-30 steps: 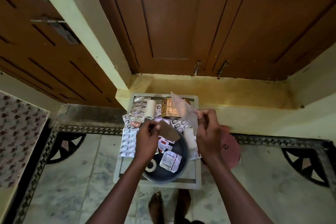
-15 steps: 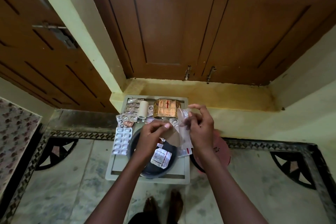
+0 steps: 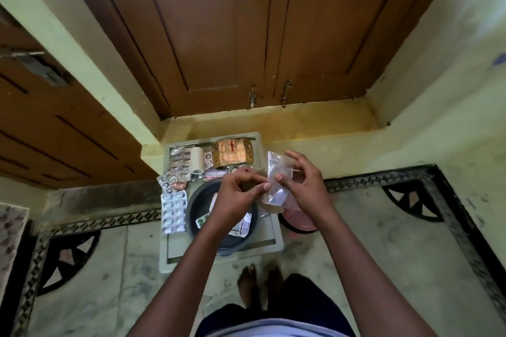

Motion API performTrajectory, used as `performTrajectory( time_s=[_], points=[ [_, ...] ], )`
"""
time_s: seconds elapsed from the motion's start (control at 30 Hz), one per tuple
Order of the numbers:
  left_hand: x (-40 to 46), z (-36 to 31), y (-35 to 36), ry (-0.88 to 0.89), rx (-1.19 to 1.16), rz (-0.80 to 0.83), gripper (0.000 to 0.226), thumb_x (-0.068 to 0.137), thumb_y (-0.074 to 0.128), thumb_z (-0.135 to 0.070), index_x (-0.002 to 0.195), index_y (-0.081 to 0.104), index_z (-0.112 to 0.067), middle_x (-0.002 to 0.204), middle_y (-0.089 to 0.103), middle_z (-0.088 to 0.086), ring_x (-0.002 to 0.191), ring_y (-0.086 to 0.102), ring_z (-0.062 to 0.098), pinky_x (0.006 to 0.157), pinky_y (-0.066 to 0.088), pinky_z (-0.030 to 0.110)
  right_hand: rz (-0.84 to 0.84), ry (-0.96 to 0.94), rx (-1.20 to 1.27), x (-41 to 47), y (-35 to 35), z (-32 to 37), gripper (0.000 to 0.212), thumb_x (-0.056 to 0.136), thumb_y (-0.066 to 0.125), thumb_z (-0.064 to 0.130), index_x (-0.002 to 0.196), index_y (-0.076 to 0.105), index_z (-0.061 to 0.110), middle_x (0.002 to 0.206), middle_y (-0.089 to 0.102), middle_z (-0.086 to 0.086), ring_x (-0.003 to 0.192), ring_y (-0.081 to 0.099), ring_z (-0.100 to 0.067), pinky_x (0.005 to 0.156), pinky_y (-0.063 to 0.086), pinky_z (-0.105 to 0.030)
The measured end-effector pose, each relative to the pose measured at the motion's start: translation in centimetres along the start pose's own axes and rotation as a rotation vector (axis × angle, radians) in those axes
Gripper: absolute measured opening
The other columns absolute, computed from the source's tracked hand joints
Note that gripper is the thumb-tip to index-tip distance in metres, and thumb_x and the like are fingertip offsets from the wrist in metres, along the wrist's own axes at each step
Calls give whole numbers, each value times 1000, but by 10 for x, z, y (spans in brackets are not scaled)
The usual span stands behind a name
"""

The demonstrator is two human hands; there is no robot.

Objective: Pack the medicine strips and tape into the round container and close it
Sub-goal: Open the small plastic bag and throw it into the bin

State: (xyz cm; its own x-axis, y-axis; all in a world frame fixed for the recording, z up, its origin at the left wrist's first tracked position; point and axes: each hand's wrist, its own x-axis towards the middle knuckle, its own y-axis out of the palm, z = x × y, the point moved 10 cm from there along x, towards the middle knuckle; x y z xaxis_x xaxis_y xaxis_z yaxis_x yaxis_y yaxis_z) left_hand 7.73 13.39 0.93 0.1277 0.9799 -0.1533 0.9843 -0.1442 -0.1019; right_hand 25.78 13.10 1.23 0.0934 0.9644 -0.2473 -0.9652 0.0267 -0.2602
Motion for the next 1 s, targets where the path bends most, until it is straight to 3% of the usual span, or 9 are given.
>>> performTrajectory(
  time_s=[0.17, 0.33, 0.4, 0.5, 0.63, 0.77, 0.83, 0.93, 1.0],
  points=[
    [13, -7, 32, 9, -12, 95, 9, 81, 82, 1, 91, 82, 2, 95, 73, 19, 82, 71, 21, 70, 61, 32, -121, 101, 137, -3, -44, -27, 53, 80, 83, 1, 127, 66, 17, 90, 77, -10, 86, 76, -14, 80, 62, -34],
    [32, -6, 70, 5, -34, 181, 28, 78, 82, 6, 78, 84, -22, 81, 74, -5, 77, 70, 14, 67, 54, 29, -103, 235, 259, 6, -61, -53, 68, 64, 93, 42, 126, 66, 38, 110, 77, -6, 104, 75, -26, 86, 63, -53],
    [38, -7, 82, 3, -31, 194, 31, 78, 82, 7, 79, 83, -24, 81, 74, -8, 79, 70, 13, 70, 55, 30, -91, 285, 410, 11, -67, -61, 71, 65, 95, 31, 129, 64, 32, 113, 77, -12, 105, 75, -33, 90, 60, -57],
    [50, -10, 97, 13, -37, 180, 31, 78, 82, 8, 79, 84, -23, 83, 75, -4, 83, 72, 19, 75, 59, 41, -80, 300, 569, 22, -83, -66, 63, 76, 84, 1, 132, 62, 17, 110, 77, -21, 103, 74, -37, 86, 59, -51],
    [67, -7, 119, 7, -14, 128, 35, 78, 83, 7, 76, 84, -28, 86, 75, 8, 84, 72, 24, 78, 59, 50, -46, 325, 563, 45, -107, -76, 55, 78, 78, -11, 128, 64, 6, 107, 76, -25, 95, 74, -33, 68, 60, -35],
    [79, -1, 140, -30, 17, 111, 18, 83, 80, 3, 85, 84, -14, 93, 73, 18, 90, 73, 30, 78, 59, 44, 17, 306, 472, 67, -122, -83, 35, 81, 76, -11, 109, 75, 10, 96, 78, -12, 92, 73, -27, 74, 59, -31],
    [83, -1, 152, -39, 42, 97, 12, 84, 78, 4, 89, 82, -7, 92, 72, 16, 88, 71, 23, 75, 58, 34, 76, 342, 444, 75, -127, -92, 26, 84, 76, -6, 103, 77, 11, 99, 77, -14, 98, 72, -31, 76, 57, -33],
    [88, -1, 164, -55, 52, 61, 15, 83, 76, 10, 90, 81, -3, 84, 69, -1, 82, 66, 6, 73, 51, 22, 189, 442, 558, 77, -129, -99, 17, 88, 71, -5, 105, 70, -2, 107, 73, -24, 96, 73, -34, 60, 57, -27],
    [89, -1, 171, -65, 48, 38, 23, 82, 73, 15, 91, 81, -4, 81, 66, -9, 79, 64, 1, 71, 48, 18, 213, 477, 628, 78, -135, -103, 11, 89, 66, -10, 96, 66, -2, 96, 73, -21, 77, 75, -26, 52, 56, -24]
  ],
)
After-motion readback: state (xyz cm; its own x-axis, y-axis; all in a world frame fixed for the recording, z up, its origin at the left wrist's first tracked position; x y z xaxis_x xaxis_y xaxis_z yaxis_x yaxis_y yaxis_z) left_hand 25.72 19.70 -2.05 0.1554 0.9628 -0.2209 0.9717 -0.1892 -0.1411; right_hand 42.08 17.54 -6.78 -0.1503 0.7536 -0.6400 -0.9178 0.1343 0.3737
